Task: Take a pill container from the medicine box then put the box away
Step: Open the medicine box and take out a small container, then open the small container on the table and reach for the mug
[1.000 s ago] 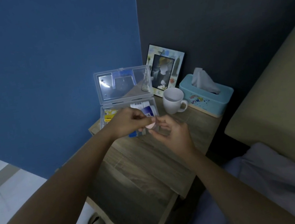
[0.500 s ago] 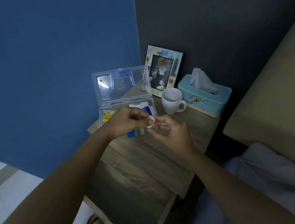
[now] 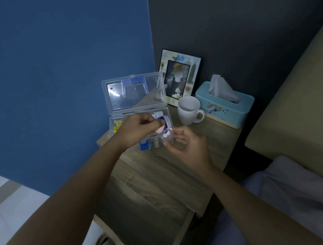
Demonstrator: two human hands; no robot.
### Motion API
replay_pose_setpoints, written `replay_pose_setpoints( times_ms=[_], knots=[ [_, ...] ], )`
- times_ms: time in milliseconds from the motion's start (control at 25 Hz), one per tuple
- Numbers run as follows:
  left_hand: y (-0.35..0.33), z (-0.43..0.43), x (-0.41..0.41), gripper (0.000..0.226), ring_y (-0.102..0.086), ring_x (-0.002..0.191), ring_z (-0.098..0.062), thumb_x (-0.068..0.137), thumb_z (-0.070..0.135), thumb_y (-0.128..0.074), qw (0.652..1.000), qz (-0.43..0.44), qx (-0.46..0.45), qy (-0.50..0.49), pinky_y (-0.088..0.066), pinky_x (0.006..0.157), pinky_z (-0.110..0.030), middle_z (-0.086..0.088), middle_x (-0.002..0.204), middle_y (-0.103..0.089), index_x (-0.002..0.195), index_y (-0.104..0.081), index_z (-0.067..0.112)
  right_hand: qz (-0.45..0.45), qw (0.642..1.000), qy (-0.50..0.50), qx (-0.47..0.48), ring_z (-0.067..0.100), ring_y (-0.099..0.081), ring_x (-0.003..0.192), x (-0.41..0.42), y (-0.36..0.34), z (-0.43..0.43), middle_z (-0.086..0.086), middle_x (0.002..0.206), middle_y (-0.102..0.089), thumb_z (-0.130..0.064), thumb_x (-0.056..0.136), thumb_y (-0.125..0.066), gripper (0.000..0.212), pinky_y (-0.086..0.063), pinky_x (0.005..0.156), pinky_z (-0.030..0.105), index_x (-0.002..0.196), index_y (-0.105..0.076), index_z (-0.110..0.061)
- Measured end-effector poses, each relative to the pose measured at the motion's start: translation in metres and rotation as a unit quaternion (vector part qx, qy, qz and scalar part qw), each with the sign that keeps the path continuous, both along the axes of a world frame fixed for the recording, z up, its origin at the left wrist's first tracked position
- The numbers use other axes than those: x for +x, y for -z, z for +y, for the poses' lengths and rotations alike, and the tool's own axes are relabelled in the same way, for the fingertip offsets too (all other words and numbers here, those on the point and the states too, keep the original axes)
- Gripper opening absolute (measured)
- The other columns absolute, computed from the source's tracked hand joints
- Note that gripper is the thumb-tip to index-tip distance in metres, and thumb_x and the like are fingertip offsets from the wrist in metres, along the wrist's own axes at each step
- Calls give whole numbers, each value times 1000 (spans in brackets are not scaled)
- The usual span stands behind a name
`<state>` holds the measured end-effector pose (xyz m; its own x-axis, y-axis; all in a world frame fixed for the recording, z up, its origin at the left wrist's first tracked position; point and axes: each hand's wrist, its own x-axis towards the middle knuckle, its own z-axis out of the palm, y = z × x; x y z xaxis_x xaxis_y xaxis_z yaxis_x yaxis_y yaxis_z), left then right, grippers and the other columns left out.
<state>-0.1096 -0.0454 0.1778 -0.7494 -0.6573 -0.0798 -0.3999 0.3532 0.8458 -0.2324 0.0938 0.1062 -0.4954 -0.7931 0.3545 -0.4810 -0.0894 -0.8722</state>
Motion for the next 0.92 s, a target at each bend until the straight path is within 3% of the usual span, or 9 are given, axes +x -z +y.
replay_pose_setpoints(
  times_ms=[160, 320, 480, 560, 680, 800, 920],
  knots=[
    [22, 10, 9, 17, -62, 66, -1, 86, 17, -55, 965, 128, 227, -34, -51, 61, -13, 7, 70, -68, 79, -70, 19, -159, 986, -24, 42, 8, -69, 90, -2, 15, 14, 1, 99, -72, -15, 68, -80, 38, -57, 78, 24, 100, -61, -15],
    [71, 35, 19, 16, -67, 76, -5, 87, 10, -57, 944, 134, 295, -60, -53, 67, -17, 5, 77, -71, 97, -68, 17, -224, 972, 0, 73, 4, -69, 84, -2, 40, 35, -4, 92, -71, -4, 63, -83, 42, -55, 72, 18, 90, -59, -24],
    [113, 57, 24, 10, -67, 85, -10, 77, 18, -67, 968, 83, 229, -66, -54, 76, -25, 4, 85, -69, 87, -66, 21, -216, 970, 0, 114, -5, -66, 85, -7, 65, 48, -10, 95, -68, -4, 66, -81, 47, -51, 74, 11, 102, -59, -25],
    [124, 63, 21, 18, -66, 89, -15, 68, 20, -72, 976, 65, 191, -85, -54, 80, -32, 0, 89, -69, 83, -62, 19, -151, 977, -4, 150, -7, -62, 92, -10, 73, 51, -17, 99, -65, -15, 70, -79, 40, -47, 76, 7, 102, -61, -33],
    [134, 65, 10, 30, -65, 87, -17, 66, 12, -76, 988, 28, 126, -89, -53, 73, -26, -4, 93, -68, 85, -54, 20, -36, 978, 10, 206, -4, -51, 99, -18, 87, 53, -14, 109, -52, -23, 73, -76, 42, -37, 81, 9, 113, -62, -26],
    [143, 63, -2, 46, -59, 88, -14, 68, 12, -76, 997, -18, 48, -61, -46, 69, -17, -3, 99, -61, 107, -52, 19, -32, 973, 5, 230, -9, -51, 95, -23, 95, 51, -14, 108, -55, -22, 73, -76, 43, -36, 80, 7, 113, -61, -24],
    [149, 62, -11, 65, -58, 95, -13, 71, 15, -77, 998, -39, 31, -46, -44, 80, -22, -1, 104, -62, 127, -44, 15, -18, 973, 2, 232, 0, -55, 97, -25, 99, 49, -13, 103, -61, -21, 72, -77, 41, -39, 83, 14, 110, -63, -20]
  ],
)
